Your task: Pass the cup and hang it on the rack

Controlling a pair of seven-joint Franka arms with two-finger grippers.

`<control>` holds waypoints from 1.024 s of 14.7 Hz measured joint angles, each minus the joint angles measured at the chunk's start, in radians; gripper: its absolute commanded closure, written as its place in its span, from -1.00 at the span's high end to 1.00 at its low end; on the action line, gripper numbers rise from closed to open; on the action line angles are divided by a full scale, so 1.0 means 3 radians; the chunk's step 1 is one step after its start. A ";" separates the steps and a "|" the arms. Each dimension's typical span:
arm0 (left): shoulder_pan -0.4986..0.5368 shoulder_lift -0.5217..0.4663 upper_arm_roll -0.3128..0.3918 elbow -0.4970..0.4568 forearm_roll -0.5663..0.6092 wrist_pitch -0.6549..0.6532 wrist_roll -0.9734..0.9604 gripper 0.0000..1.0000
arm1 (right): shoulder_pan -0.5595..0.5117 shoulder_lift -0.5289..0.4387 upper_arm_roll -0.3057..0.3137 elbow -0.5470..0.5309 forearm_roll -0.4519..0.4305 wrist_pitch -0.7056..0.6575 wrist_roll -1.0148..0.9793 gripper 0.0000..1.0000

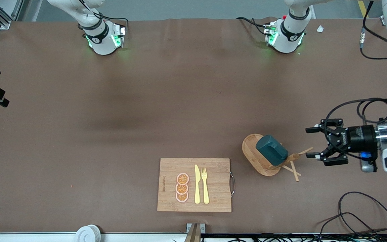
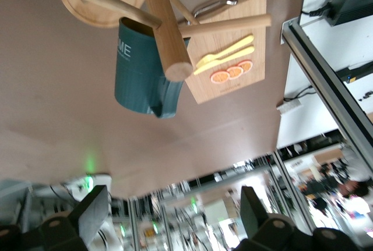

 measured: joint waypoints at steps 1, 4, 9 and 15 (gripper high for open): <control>-0.0008 -0.0082 -0.0008 0.0001 0.0162 0.0002 0.0014 1.00 | 0.0000 0.0000 0.0000 0.0000 0.0000 0.0000 -0.0001 1.00; -0.0025 -0.0289 -0.0048 0.0002 0.0882 0.0007 0.0392 1.00 | 0.0000 0.0000 0.0000 0.0000 0.0000 0.0000 -0.0002 1.00; -0.0107 -0.0589 -0.0103 -0.0003 0.2117 0.0006 0.1403 1.00 | 0.0000 0.0000 0.0000 0.0000 0.0000 -0.0003 -0.0002 1.00; -0.0128 -0.0992 -0.0120 -0.0113 0.2774 -0.0093 0.2825 1.00 | 0.0000 0.0002 0.0005 -0.0024 0.0001 -0.0092 -0.0014 1.00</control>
